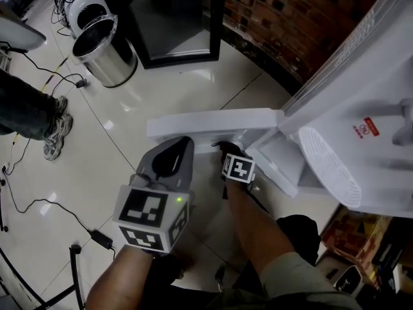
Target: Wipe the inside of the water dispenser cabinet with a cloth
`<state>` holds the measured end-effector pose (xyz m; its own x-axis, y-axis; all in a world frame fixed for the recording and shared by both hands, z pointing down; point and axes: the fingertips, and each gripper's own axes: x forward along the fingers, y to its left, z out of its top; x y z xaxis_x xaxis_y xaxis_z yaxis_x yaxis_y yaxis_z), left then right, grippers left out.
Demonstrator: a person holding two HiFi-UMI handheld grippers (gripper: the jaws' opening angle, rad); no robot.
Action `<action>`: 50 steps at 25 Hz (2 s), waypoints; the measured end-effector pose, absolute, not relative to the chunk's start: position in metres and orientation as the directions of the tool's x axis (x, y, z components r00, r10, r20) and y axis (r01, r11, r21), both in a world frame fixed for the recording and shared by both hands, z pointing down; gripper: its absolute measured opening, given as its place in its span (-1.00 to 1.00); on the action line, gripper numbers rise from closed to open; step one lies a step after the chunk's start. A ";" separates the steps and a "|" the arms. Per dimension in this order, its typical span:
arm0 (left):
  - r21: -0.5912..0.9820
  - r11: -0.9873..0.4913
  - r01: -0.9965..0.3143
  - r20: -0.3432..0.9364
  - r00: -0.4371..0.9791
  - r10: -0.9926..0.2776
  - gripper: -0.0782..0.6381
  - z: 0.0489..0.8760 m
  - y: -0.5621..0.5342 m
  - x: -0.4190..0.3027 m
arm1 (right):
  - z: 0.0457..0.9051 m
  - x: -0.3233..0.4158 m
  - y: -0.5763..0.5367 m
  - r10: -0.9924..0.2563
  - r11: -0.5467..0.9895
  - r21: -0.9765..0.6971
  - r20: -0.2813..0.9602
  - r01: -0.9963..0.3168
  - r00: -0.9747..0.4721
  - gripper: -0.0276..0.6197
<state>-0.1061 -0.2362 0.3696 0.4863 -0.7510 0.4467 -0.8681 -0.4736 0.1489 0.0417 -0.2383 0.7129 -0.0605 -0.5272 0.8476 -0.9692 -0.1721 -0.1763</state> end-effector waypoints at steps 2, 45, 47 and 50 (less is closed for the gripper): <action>0.152 -0.481 -0.864 0.438 0.495 -0.750 -0.78 0.367 -0.236 -0.102 | 0.712 0.051 -0.237 -0.528 -0.189 -0.164 0.848 -0.968 -0.041 -0.59; -0.026 -0.643 -0.765 0.375 0.589 -0.716 -0.78 0.347 -0.176 -0.007 | 0.651 0.128 -0.159 -0.645 -0.228 -0.247 0.763 -0.942 -0.044 -0.58; -0.037 -0.651 -0.758 0.406 0.584 -0.703 -0.78 0.358 -0.174 -0.009 | 0.662 0.128 -0.171 -0.635 -0.241 -0.242 0.771 -0.940 -0.036 -0.58; -0.013 -0.638 -0.770 0.435 0.570 -0.697 -0.78 0.366 -0.175 -0.018 | 0.680 0.126 -0.188 -0.612 -0.257 -0.230 0.790 -0.938 -0.026 -0.58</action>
